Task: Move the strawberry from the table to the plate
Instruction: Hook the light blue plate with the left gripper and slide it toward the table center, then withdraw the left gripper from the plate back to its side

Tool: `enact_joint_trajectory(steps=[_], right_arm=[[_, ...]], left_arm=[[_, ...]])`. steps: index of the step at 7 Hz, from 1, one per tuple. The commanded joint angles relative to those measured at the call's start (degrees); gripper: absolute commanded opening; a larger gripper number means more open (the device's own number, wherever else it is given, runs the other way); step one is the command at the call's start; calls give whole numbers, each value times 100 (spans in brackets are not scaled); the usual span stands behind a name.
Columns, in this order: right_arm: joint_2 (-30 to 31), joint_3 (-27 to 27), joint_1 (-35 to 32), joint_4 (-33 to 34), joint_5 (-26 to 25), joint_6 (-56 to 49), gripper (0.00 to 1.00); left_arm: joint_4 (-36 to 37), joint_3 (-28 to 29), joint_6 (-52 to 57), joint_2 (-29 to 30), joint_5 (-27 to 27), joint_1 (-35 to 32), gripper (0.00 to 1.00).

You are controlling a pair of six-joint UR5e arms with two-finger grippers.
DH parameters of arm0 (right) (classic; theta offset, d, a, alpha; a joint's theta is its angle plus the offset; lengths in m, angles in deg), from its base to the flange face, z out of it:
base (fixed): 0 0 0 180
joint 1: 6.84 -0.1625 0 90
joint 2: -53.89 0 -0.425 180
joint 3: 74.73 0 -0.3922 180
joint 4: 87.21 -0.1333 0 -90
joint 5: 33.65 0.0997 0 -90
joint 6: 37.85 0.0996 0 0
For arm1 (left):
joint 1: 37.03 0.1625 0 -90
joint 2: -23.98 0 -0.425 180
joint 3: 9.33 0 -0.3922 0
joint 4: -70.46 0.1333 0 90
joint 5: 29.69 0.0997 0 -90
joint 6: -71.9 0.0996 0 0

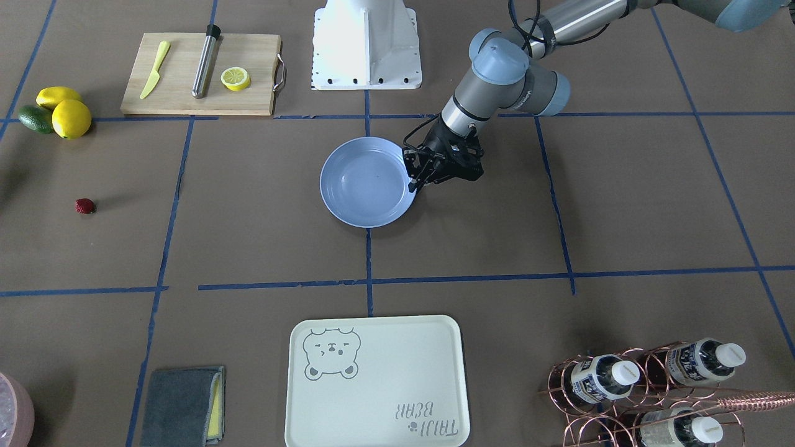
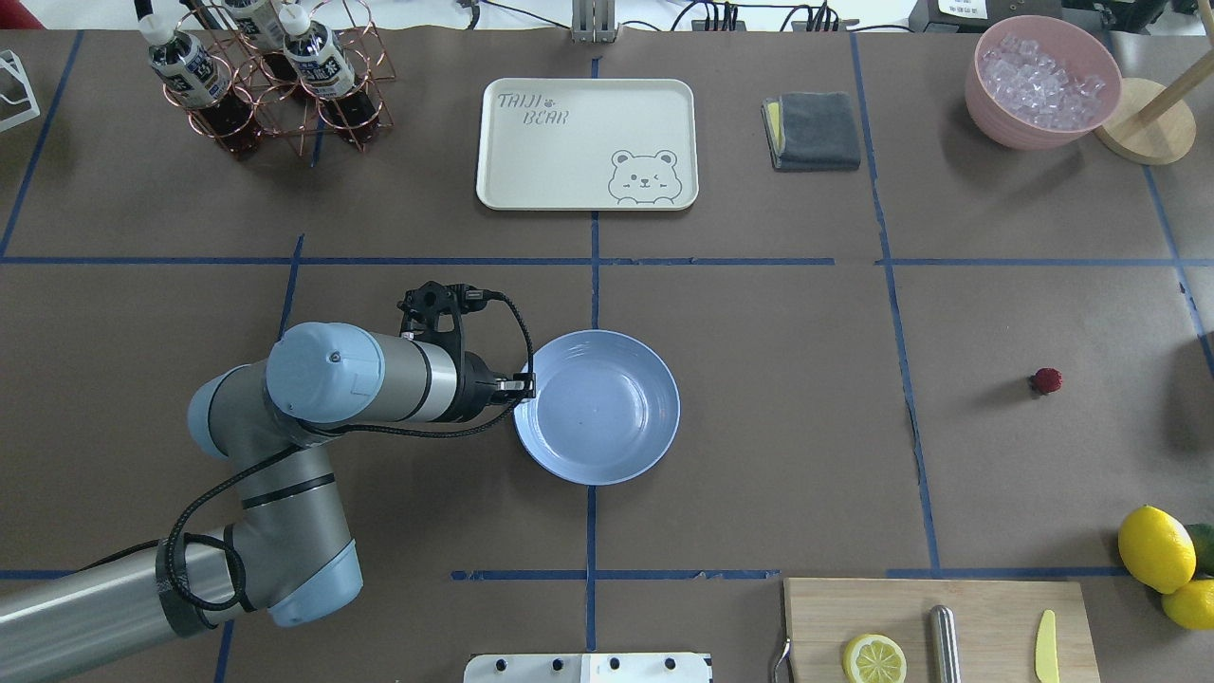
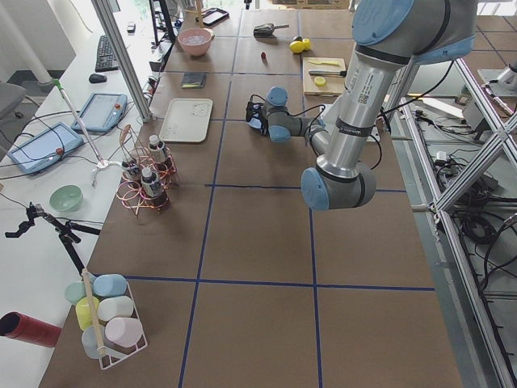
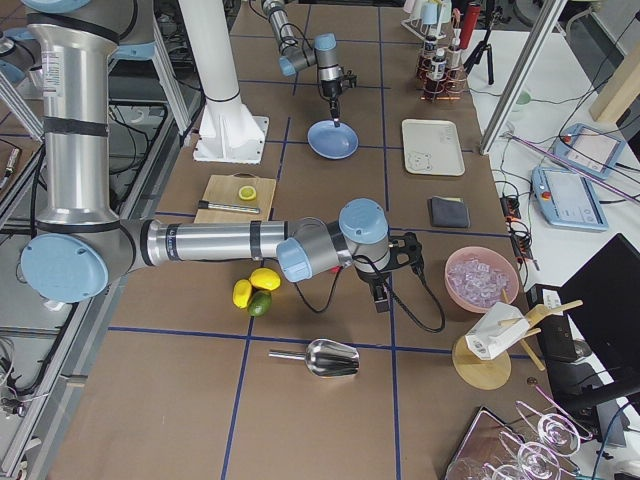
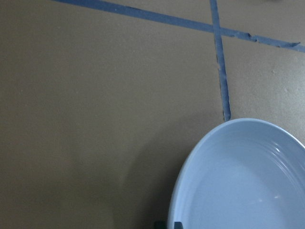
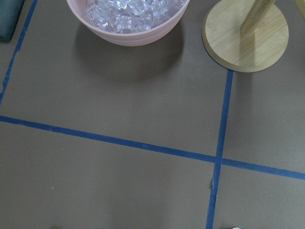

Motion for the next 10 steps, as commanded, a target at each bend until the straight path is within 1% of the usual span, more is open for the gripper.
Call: enact_joint_trajectory(steps=[1, 2, 3, 4, 5, 6, 7, 8, 9, 10], right_arm=[[-7, 41, 0, 0, 7, -2, 100], [-33, 119, 0, -9, -2, 15, 100], [-60, 277, 0, -26, 7, 155, 100], [-8, 600, 35, -122, 24, 113, 100], [-103, 621, 296, -149, 7, 156, 100], [-104, 708, 516, -280, 7, 426, 100], [-104, 770, 875, -673, 16, 977, 100], [-104, 788, 1175, -851, -37, 1357, 100], [-95, 893, 1282, -853, -46, 1360, 100], [-69, 981, 1379, -835, -46, 1386, 100]], left_arm=[[4, -3, 36, -10, 19, 5, 99], [65, -204, 167, -114, -25, -160, 100], [405, -693, 873, -507, -373, -518, 100], [1200, -1272, 1811, -824, -933, -1183, 100], [1852, -1704, 2699, -1167, -1270, -1851, 100], [2041, -1839, 3926, -1718, -1621, -2737, 100], [2086, -1762, 5713, -2229, -1825, -3607, 100], [2374, -1030, 7306, -2295, -2853, -4930, 100], [2986, -658, 8192, -2295, -3203, -5648, 100], [3853, -541, 8340, -2287, -3189, -6264, 100]])
